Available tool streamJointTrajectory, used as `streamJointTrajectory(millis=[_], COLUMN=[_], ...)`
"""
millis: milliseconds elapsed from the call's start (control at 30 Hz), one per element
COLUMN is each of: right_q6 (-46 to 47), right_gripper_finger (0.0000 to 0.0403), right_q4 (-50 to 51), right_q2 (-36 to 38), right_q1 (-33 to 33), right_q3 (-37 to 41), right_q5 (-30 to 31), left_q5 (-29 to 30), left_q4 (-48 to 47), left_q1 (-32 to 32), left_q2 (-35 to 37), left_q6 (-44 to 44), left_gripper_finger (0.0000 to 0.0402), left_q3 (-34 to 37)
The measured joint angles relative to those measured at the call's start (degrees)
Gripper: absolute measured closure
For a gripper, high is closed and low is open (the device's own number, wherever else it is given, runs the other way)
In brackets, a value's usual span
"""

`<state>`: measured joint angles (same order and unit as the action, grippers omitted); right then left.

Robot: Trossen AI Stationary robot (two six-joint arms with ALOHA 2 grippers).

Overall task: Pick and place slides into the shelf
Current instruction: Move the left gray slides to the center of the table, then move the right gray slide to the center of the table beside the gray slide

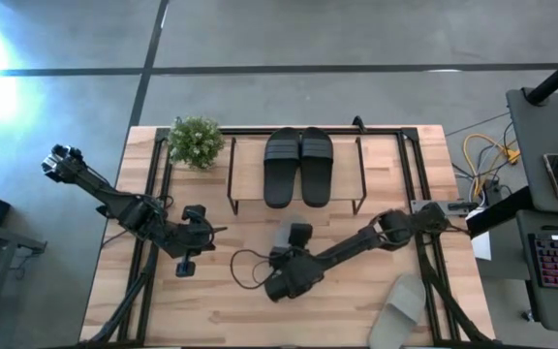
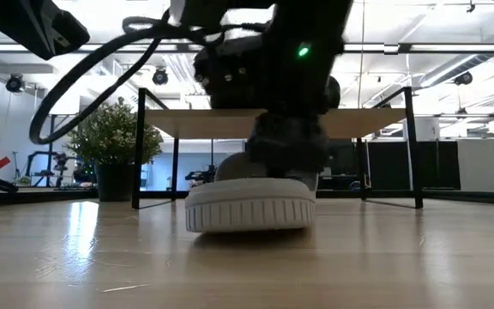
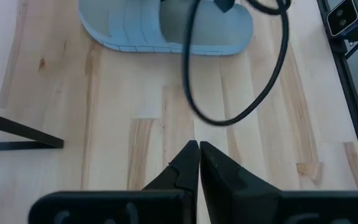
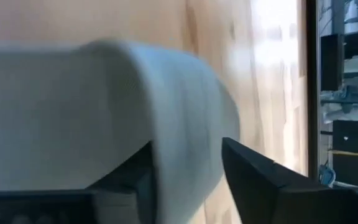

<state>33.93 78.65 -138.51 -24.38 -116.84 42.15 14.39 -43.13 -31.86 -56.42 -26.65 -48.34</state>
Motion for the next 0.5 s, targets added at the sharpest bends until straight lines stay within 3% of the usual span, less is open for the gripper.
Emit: streamJointTrajectory(millis=[167, 333, 433, 500], right_q6=[3.2, 3.7, 8.4, 18.6], right_gripper_finger=[0.0199, 0.0191, 0.0191, 0.0191], right_q4=[4.6, 4.8, 7.5, 12.0], right_q2=[0.1, 0.1, 0.1, 0.2], right_q1=[-2.6, -5.9, -8.1, -10.0], right_q3=[-2.9, -7.0, -10.1, -12.2], right_q5=[-1.0, -2.8, -8.8, -13.6], left_q5=[0.0, 0.0, 0.0, -0.1], left_q4=[0.0, 0.0, 0.0, 0.0], left_q1=[0.0, 0.0, 0.0, 0.0], left_q2=[0.0, 0.0, 0.0, 0.0], left_q6=[0.0, 0.3, 0.3, 0.2], left_gripper_finger=[0.0402, 0.0402, 0.0402, 0.0402], left_q3=[0.0, 0.0, 0.0, 0.0])
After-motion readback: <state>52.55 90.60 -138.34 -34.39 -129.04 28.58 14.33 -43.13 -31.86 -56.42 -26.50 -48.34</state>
